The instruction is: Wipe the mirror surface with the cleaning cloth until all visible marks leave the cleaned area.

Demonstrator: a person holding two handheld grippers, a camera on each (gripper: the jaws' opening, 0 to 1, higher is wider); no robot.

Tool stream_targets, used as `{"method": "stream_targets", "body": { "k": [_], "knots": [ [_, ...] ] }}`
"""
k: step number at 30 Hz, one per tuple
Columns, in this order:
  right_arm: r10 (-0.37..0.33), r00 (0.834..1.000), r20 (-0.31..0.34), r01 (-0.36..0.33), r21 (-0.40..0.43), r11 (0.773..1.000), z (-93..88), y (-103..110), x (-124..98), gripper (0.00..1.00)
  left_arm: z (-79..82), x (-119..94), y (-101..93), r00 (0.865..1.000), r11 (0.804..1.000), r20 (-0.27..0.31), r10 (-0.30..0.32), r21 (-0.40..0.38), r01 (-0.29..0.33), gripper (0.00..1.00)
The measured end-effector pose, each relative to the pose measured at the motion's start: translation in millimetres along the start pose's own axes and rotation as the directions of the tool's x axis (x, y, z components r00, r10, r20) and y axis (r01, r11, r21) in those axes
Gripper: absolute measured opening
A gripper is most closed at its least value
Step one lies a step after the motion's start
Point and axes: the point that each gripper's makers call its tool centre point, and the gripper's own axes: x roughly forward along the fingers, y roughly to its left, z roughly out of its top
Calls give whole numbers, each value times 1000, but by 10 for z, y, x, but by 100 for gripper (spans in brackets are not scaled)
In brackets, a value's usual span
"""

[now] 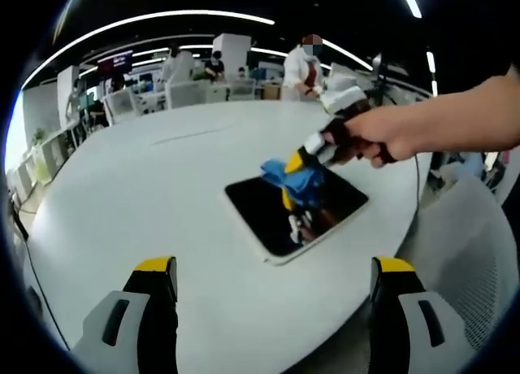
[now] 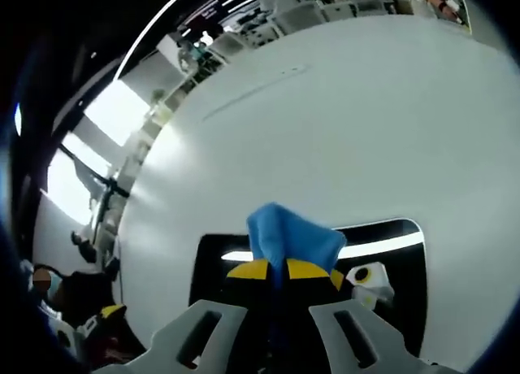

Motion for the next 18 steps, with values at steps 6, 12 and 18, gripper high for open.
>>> {"method": "stream_targets", "body": {
  "k": [6, 12, 18],
  "knots": [
    [24, 999, -28, -26, -41, 999, -15, 286, 181, 1, 13, -3, 6, 1000, 1000, 5, 2, 0, -2, 99],
    [35, 999, -31, -37, -63, 997, -26, 482, 285, 1, 4, -2, 5, 1000, 1000, -1, 0, 2, 0, 99],
    [59, 998, -25, -61, -53, 997, -48, 637, 357, 1, 12, -7, 33, 1000, 1000, 4, 12, -3, -12, 99]
  ]
}}
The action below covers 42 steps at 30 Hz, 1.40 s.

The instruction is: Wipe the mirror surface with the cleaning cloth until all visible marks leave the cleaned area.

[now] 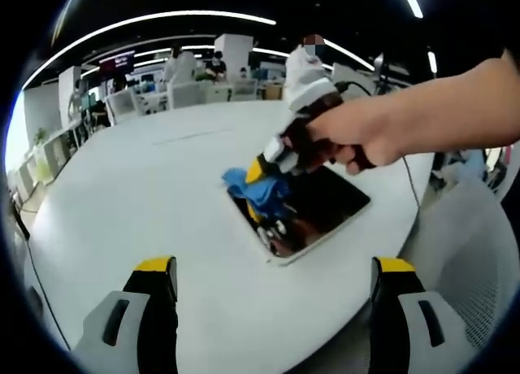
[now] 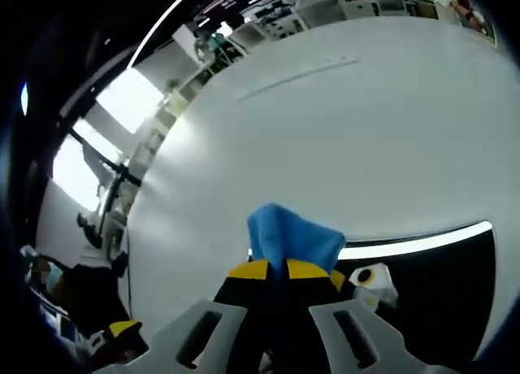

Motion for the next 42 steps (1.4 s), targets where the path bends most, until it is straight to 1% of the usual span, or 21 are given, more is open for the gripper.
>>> {"method": "stream_targets", "body": {
  "k": [5, 8, 10, 14, 23, 27, 30, 37, 42],
  "knots": [
    [8, 1000, 6, -8, -10, 1000, 11, 65, 49, 1, 0, 6, -4, 1000, 1000, 1, -3, 1, 3, 99],
    [2, 1000, 14, -2, -40, 999, 1, 63, 42, 0, -3, 6, -2, 1000, 1000, 1, -3, 0, 3, 99],
    [-3, 1000, 18, 4, -83, 997, -15, 74, 24, 0, -2, 5, -3, 1000, 1000, 1, -3, 2, 3, 99],
    [-7, 1000, 0, 7, -75, 997, -98, 117, -19, 0, -2, 4, -3, 1000, 1000, -1, -1, 6, 1, 99],
    [-10, 1000, -20, 7, -135, 991, -210, 152, -69, 0, -12, 4, -1, 1000, 1000, -5, 0, 5, 0, 99],
    [-25, 997, -69, 11, -186, 982, -301, 172, -109, 0, -7, 4, -19, 1000, 1000, 0, -11, 0, 11, 99],
    [-29, 996, -87, 12, -193, 981, -325, 156, -121, 0, -5, 1, -40, 1000, 1000, -1, -18, 5, 18, 99],
    [-28, 994, -110, 7, -190, 982, -389, 162, -153, 0, -19, 8, -47, 1000, 1000, -6, -21, 4, 21, 99],
    [-31, 994, -108, 4, -245, 970, -414, 171, -158, 0, -9, 3, -46, 1000, 1000, -2, -22, -1, 22, 99]
  ]
}}
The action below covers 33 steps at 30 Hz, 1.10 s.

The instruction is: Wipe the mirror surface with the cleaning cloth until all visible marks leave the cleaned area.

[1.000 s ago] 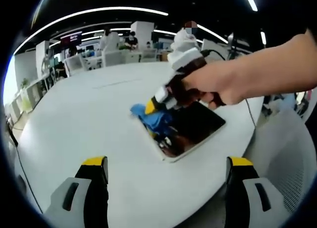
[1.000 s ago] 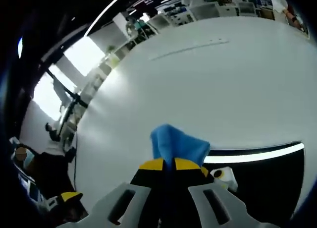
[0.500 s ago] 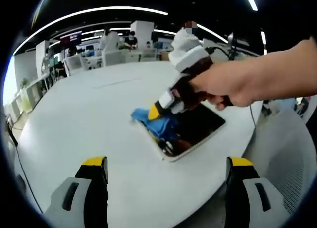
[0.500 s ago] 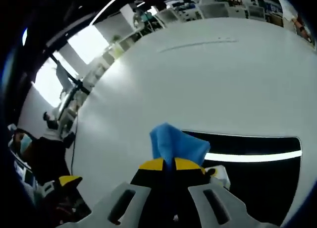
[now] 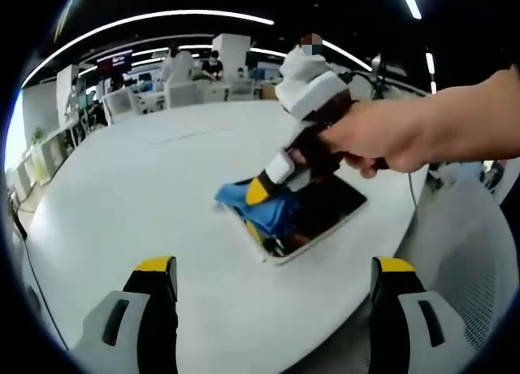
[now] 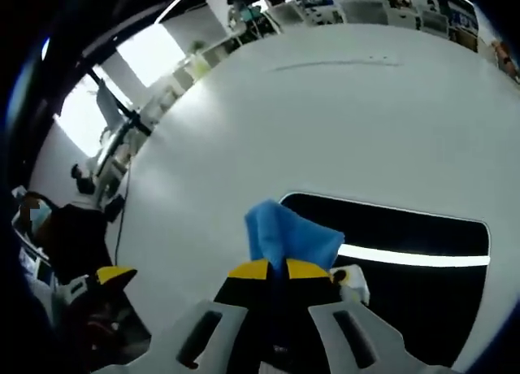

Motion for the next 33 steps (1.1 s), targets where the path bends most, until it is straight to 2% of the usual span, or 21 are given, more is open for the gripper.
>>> {"method": "stream_targets", "body": {
  "k": [8, 11, 14, 17, 20, 33],
  "knots": [
    [-6, 1000, 6, 6, -40, 999, -6, -17, -31, 0, -24, 5, -29, 1000, 1000, -15, -8, 17, 8, 99],
    [-6, 1000, 1, 6, -38, 999, -24, -42, -68, 0, -20, 8, -41, 1000, 999, -4, -22, -32, 22, 99],
    [-4, 1000, -2, 4, -48, 999, -48, -89, -99, 0, -64, 17, -59, 999, 1000, -27, -23, -8, 23, 99],
    [-4, 1000, 1, 4, -60, 998, -71, -130, -132, 0, -32, 10, -89, 999, 999, -8, -34, -3, 34, 99],
    [-6, 1000, -5, 6, -62, 998, -76, -169, -156, 0, -85, 15, -89, 999, 999, -31, -34, 12, 34, 99],
    [-8, 1000, -5, 8, -31, 999, -143, -530, -338, 0, -140, 19, -96, 998, 998, -62, -33, 50, 36, 99]
  ]
}}
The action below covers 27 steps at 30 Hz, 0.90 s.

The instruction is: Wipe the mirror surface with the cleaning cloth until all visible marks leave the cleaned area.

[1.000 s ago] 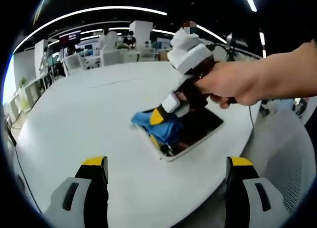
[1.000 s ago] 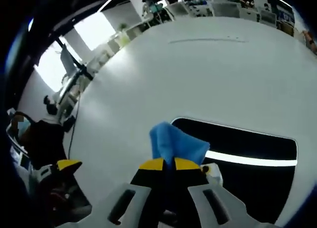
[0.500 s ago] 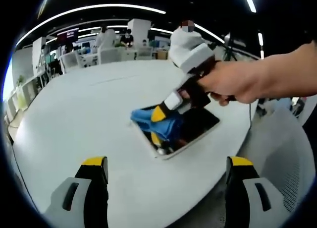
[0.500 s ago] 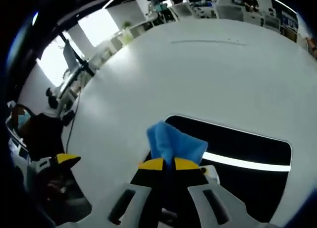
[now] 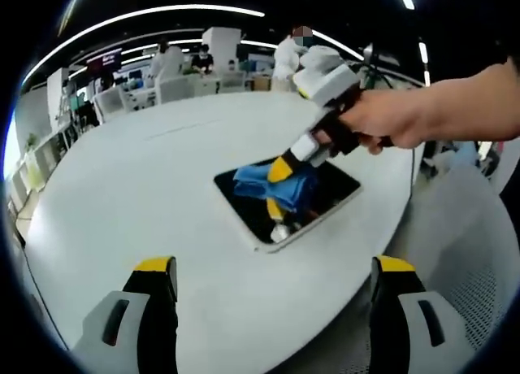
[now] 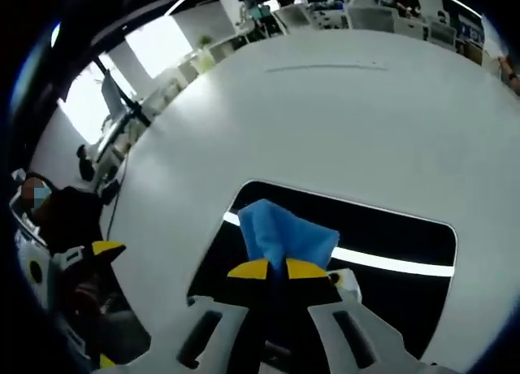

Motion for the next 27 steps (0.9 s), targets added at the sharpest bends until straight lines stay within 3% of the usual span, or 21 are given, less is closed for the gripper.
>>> {"method": "stream_targets", "body": {
  "k": [19, 27],
  "knots": [
    [-51, 999, -10, 51, 26, 998, -157, -695, -359, 0, -73, -18, -25, 1000, 1000, -26, -7, 12, 7, 99],
    [-72, 997, -14, 73, 46, 996, -227, -892, -475, 0, -85, -45, -77, 999, 1000, -28, -20, 21, 20, 100]
  ]
}}
